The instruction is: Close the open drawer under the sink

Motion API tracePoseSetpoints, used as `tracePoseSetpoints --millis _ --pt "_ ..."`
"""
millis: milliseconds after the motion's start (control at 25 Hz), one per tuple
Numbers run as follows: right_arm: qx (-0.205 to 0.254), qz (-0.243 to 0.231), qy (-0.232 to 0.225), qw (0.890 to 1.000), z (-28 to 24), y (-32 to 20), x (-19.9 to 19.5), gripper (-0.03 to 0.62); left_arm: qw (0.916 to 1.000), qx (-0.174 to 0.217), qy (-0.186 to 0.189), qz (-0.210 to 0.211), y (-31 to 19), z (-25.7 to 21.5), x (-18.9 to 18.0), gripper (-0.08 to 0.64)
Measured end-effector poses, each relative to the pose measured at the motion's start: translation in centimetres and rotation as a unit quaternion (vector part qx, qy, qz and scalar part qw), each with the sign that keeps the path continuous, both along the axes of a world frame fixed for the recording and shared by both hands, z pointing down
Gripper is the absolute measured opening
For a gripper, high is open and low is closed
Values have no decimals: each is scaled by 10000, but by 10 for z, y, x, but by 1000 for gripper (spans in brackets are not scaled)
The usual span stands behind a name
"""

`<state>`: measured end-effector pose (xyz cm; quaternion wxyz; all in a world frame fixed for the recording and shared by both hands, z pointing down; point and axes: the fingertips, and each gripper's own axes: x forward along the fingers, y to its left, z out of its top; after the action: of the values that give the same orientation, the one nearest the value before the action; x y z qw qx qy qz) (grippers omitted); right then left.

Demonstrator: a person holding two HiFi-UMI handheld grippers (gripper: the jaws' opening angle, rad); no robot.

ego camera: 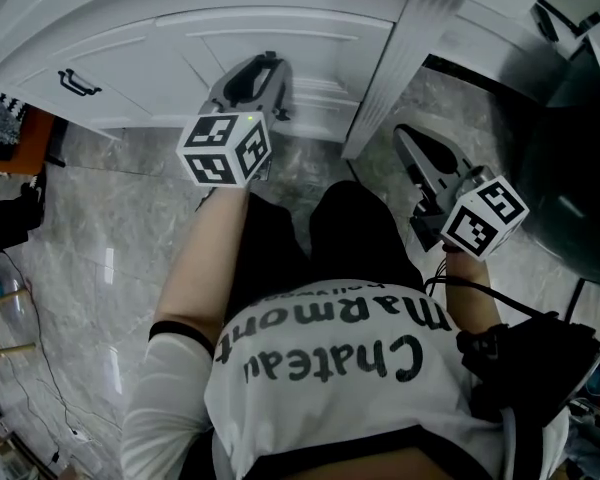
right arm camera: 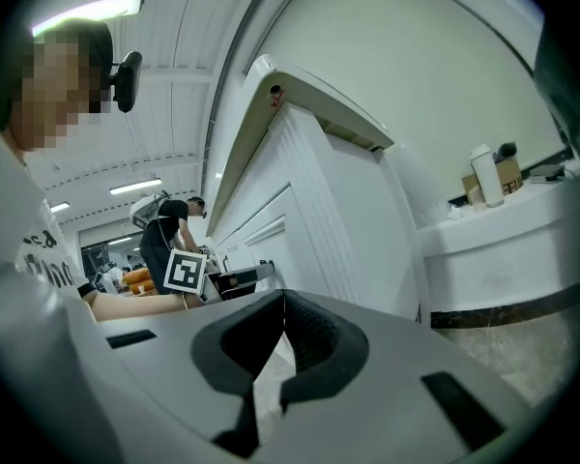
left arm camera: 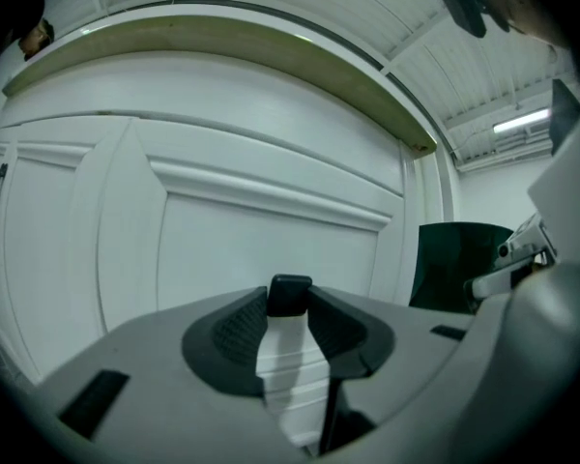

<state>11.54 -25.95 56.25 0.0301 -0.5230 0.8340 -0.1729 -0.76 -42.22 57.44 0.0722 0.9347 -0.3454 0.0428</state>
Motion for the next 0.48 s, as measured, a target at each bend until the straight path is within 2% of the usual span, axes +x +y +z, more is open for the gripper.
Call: tracePoseSetpoints --millis 240,480 --pt "-49 114 -3 9999 3 2 11 11 9998 180 -24 -94 -4 0 1 132" --pt "-77 26 -110 9999 14 2 10 12 9993 338 71 -109 5 -3 5 132"
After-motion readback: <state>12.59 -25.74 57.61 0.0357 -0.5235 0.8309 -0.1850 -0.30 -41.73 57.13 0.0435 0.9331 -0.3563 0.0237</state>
